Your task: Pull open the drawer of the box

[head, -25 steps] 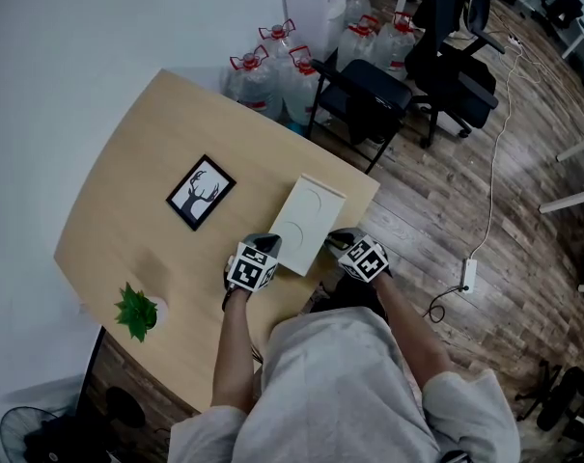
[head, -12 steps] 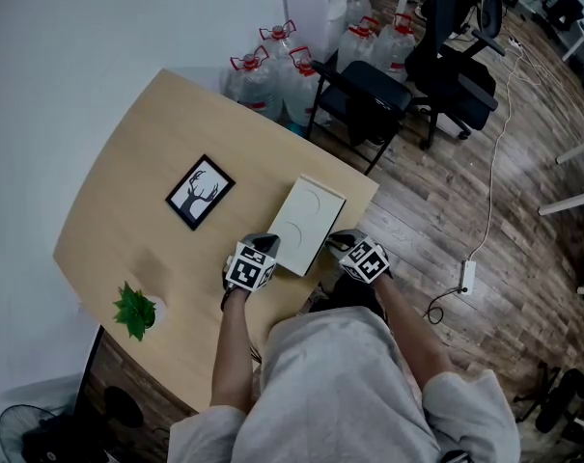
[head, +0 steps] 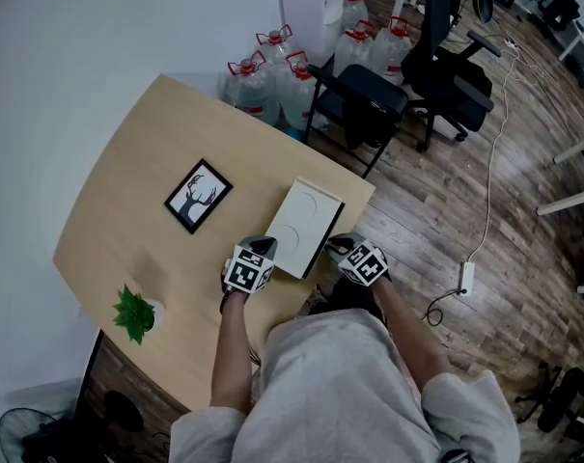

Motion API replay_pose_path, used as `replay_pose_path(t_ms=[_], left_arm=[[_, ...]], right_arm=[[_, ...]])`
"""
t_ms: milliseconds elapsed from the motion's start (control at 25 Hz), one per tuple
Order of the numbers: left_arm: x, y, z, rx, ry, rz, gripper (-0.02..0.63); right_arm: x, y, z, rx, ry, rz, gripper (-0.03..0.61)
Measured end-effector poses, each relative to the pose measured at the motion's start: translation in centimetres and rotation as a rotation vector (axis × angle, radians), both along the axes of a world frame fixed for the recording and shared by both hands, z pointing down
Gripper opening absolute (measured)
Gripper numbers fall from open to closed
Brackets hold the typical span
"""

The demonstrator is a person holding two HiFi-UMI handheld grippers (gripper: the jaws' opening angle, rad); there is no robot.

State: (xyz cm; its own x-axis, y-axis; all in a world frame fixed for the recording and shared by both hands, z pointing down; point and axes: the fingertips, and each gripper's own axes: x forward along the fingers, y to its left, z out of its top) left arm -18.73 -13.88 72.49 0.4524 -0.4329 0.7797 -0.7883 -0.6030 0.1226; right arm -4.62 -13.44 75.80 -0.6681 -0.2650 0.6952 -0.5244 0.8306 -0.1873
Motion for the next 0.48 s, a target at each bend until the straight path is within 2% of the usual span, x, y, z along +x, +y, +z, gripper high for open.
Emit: replay_pose_path(t_ms=[480], left_arm=[[-0.01, 0.06, -0.13, 0.012, -0.006, 0.001, 0.053]], right_arm=[[0.48, 0.37, -0.08, 0.000, 0.010, 0.001, 0.069]])
